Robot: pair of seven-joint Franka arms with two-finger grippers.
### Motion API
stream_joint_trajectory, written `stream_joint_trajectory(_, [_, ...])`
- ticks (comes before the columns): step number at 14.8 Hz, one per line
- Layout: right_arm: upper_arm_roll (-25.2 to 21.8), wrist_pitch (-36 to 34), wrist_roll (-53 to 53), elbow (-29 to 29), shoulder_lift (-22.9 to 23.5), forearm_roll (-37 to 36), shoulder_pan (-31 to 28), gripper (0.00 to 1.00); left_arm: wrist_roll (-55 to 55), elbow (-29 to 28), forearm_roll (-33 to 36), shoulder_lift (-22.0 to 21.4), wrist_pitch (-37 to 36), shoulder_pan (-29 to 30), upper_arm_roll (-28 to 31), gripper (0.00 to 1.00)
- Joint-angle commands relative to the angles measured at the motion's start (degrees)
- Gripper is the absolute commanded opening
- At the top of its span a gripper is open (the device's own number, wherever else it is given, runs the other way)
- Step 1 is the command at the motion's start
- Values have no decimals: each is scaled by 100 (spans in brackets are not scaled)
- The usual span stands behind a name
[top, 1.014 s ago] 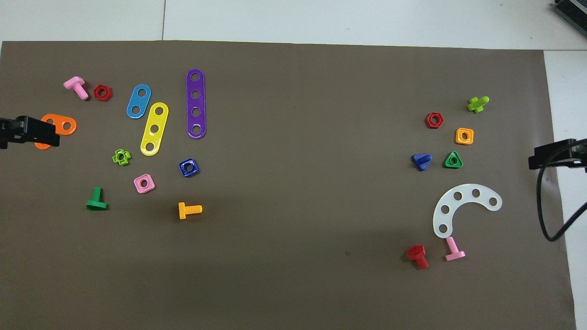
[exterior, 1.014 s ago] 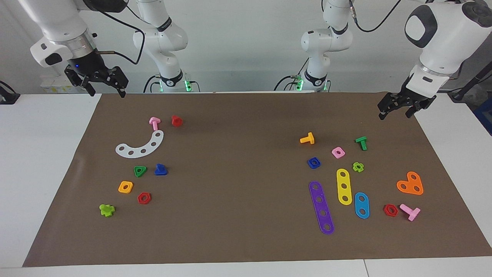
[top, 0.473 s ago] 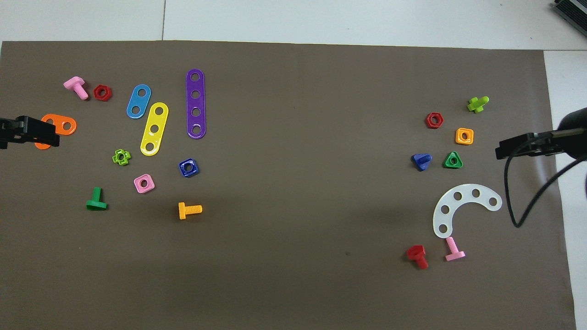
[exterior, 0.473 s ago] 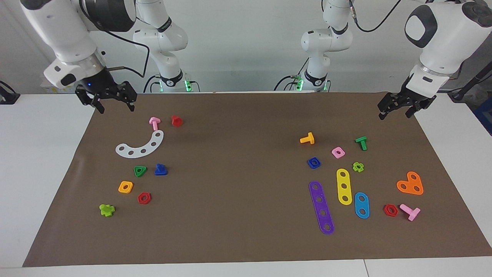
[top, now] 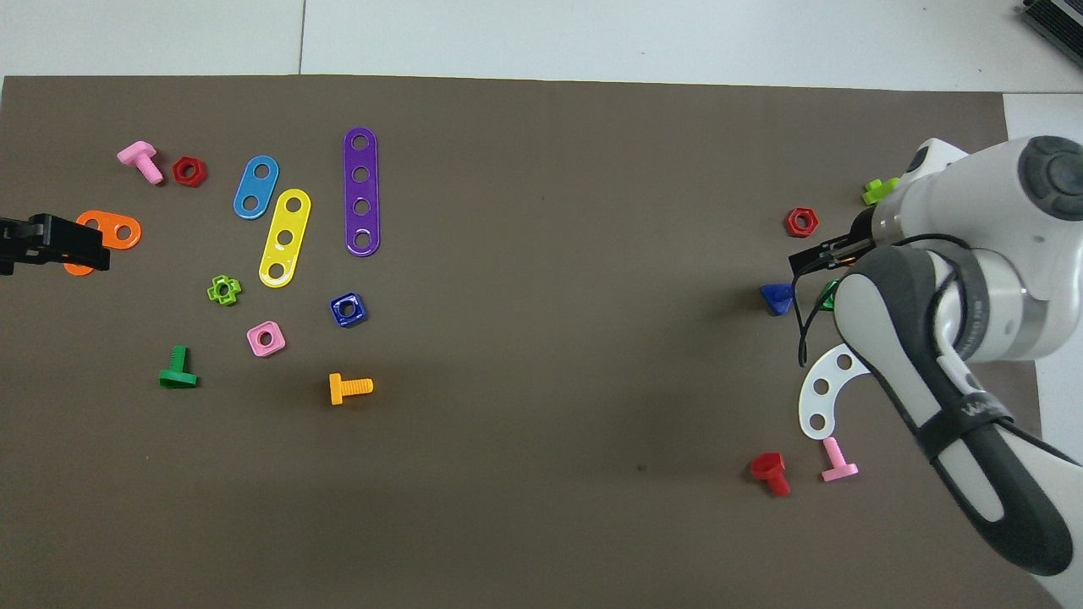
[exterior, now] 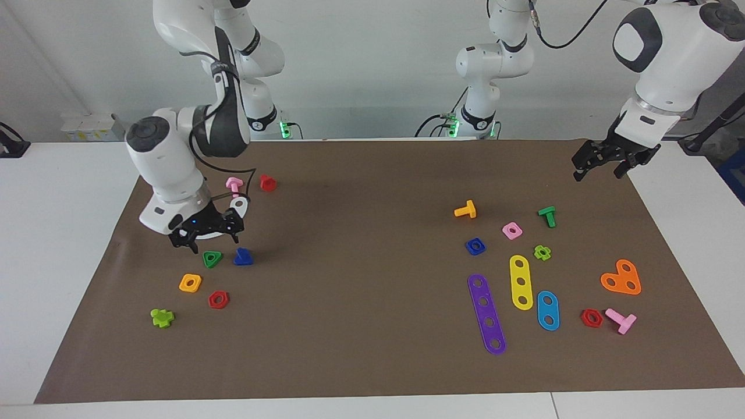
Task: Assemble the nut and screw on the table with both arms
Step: 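Reach the right gripper to the blue screw and grasp it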
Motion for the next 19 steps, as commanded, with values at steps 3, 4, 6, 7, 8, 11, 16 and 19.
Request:
stream_joint_trajectory(3, [39,1018,-474,-817,21,401,136,100,43,-218,-93,-168,143,40,-14,100])
stream_joint_trajectory(4, [39,1106,-702,-905,38,401,92,100,43,-218,-93,-168,143,40,-14,100])
stream_joint_trajectory(6, [30,1186,-1011,-1072,30,401,-13,94,35,-218,-93,-168,143,40,-14,100])
stream_joint_trajectory(7, [30,1213,-1099,-1116,21,401,-40,84,35,-218,-93,-168,143,14,-14,100])
stream_joint_trajectory(8, [30,1343,-1152,-1126,30,401,-66,70,35,-218,-93,-168,143,-21,-22,100])
stream_joint_trajectory(11, [39,1450,-1091,-1143,47,401,-5,61,35,-218,-93,-168,134,-47,-31,100])
stream_joint_trajectory(16, [39,1450,-1064,-1143,47,401,31,38,35,-280,-93,-194,187,-56,-57,100])
stream_joint_trajectory(19, [30,1468,-864,-1126,56,401,39,0,17,-323,-102,-194,187,-82,-92,100])
